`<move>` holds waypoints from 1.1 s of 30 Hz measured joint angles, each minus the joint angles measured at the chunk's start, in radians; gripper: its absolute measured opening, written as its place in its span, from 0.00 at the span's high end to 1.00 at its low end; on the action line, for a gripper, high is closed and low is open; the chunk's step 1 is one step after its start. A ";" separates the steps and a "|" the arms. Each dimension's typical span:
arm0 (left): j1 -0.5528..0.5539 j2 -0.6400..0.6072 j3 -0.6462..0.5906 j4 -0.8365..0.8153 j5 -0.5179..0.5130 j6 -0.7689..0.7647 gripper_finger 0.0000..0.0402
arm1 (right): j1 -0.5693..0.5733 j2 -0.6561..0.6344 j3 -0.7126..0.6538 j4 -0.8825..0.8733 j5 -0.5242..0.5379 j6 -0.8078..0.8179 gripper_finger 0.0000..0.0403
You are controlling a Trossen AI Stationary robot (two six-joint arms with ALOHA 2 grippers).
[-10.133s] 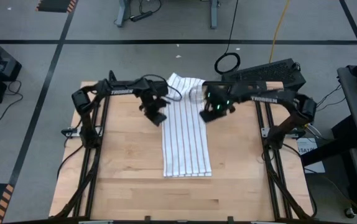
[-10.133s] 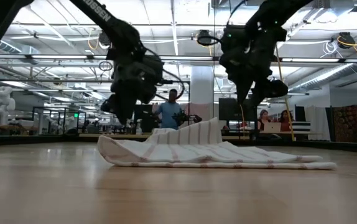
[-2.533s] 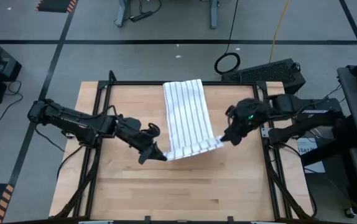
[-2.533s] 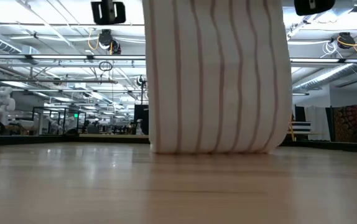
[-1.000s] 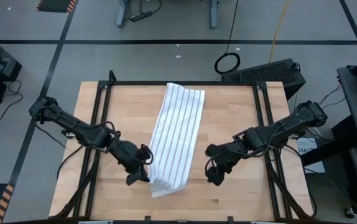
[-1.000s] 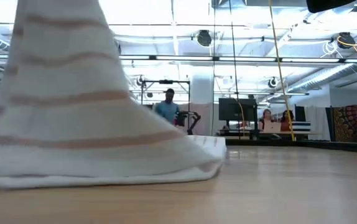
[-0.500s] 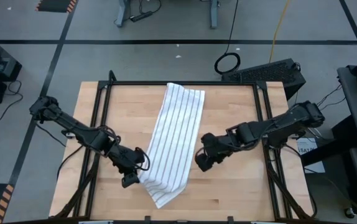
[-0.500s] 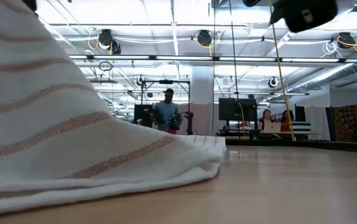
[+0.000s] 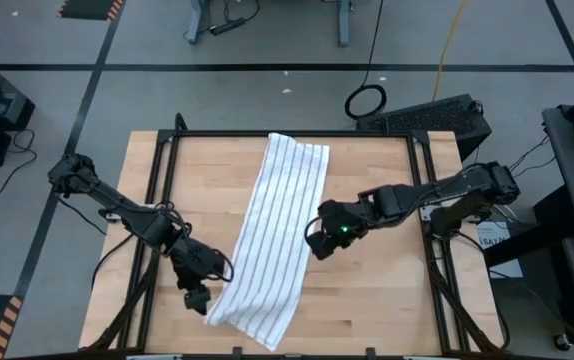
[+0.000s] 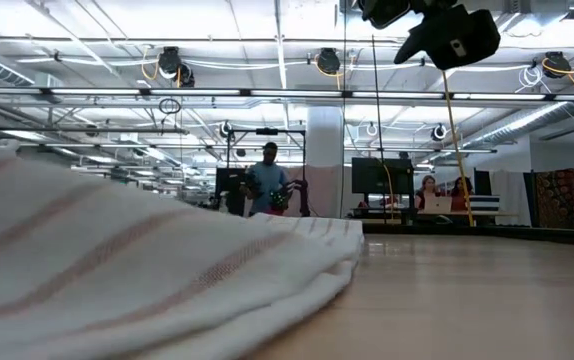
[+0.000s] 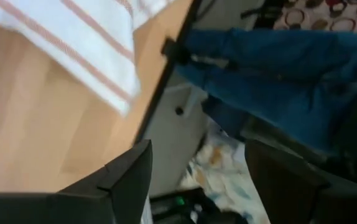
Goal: Roll towel into tight, uniform cylinder
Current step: Fold the white brown kitchen towel
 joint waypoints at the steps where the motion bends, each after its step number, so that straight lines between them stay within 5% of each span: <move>1: 0.000 0.000 0.000 0.000 0.019 -0.004 0.34 | -0.003 0.000 0.000 -0.002 -0.001 -0.006 0.46; 5: 0.012 0.000 0.000 -0.001 0.004 0.094 0.33 | -0.014 0.000 0.000 -0.007 -0.020 -0.032 0.46; 14: 0.218 0.000 0.006 -0.012 -0.472 0.202 0.33 | -0.080 0.000 0.000 -0.029 -0.006 -0.063 0.46; 23: 0.571 0.000 0.051 -0.011 -0.442 0.284 0.33 | -0.330 -0.008 0.000 -0.027 0.061 -0.112 0.46; 33: 0.779 0.000 0.097 -0.013 -0.423 0.406 0.33 | -0.637 0.012 0.001 0.007 0.059 -0.256 0.46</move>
